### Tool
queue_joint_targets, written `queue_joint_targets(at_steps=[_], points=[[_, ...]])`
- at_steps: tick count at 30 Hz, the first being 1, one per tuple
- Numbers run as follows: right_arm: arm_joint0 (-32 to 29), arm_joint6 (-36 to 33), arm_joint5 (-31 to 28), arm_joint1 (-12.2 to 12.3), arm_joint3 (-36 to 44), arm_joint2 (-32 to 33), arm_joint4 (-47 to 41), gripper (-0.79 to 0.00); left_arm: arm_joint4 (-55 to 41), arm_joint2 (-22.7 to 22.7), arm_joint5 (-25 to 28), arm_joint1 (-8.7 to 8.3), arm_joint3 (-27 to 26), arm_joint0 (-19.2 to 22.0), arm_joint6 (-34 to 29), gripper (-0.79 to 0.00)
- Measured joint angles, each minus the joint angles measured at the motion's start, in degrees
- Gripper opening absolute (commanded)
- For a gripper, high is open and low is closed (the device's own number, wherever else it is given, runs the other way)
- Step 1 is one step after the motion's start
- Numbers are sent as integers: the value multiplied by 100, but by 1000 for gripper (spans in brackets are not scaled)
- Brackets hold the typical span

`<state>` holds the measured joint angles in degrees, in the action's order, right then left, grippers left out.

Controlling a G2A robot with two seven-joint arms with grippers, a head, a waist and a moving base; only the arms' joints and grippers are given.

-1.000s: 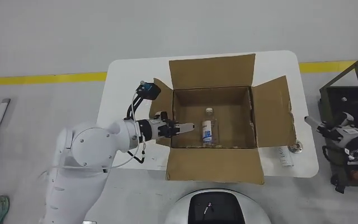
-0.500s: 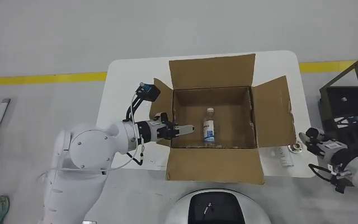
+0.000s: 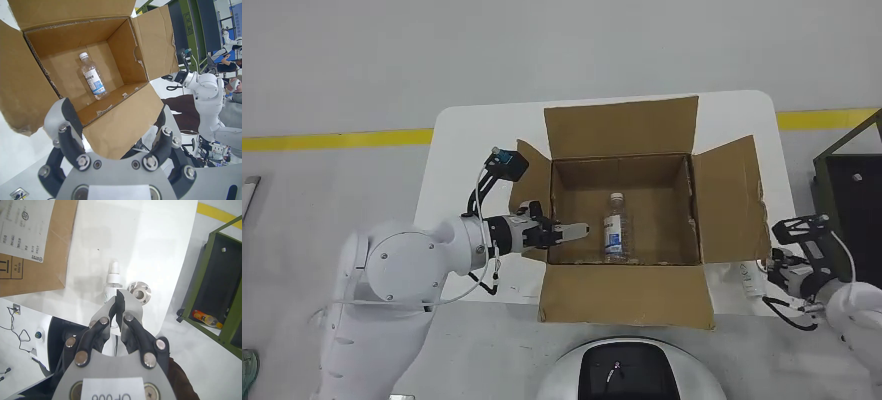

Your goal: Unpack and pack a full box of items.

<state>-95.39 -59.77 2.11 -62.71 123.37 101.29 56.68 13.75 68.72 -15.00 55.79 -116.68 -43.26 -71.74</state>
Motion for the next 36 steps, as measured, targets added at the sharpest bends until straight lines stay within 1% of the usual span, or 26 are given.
queue_joint_targets(at_steps=[1, 2, 5, 14, 15, 17, 18, 23, 26, 28, 29, 36], points=[[60, -70, 36, 3, -31, -61, 72, -385, 0, 0, 0, 0, 0, 0, 0, 0], [135, -170, 77, 7, -77, -133, 150, -397, 0, 0, 0, 0, 0, 0, 0, 0], [285, -328, 112, 18, -201, -283, 407, -400, 0, 0, 0, 0, 0, 0, 0, 0], [544, -351, 122, 13, -583, -670, 673, -397, 0, 0, 0, 0, 0, 0, 0, 0], [565, -355, 121, 12, -616, -711, 700, -372, 0, 0, 0, 0, 0, 0, 0, 0], [606, -355, 121, 8, -682, -798, 741, -283, 0, 0, 0, 0, 0, 0, 0, 0], [618, -356, 118, 7, -709, -831, 757, -302, 0, 0, 0, 0, 0, 0, 0, 0], [645, -352, 107, 1, -810, -968, 852, -317, 0, 0, 0, 0, 0, 0, 0, 0], [644, -337, 121, -3, -840, -1016, 874, -369, 0, 0, 0, 0, 0, 0, 0, 0], [647, -331, 133, -6, -859, -1045, 888, -366, 0, 0, 0, 0, 0, 0, 0, 0], [648, -333, 133, -7, -870, -1074, 903, -394, 0, 0, 0, 0, 0, 0, 0, 0], [645, -321, 170, -20, -939, -1227, 1003, -397, 0, 0, 0, 0, 0, 0, 0, 0]])
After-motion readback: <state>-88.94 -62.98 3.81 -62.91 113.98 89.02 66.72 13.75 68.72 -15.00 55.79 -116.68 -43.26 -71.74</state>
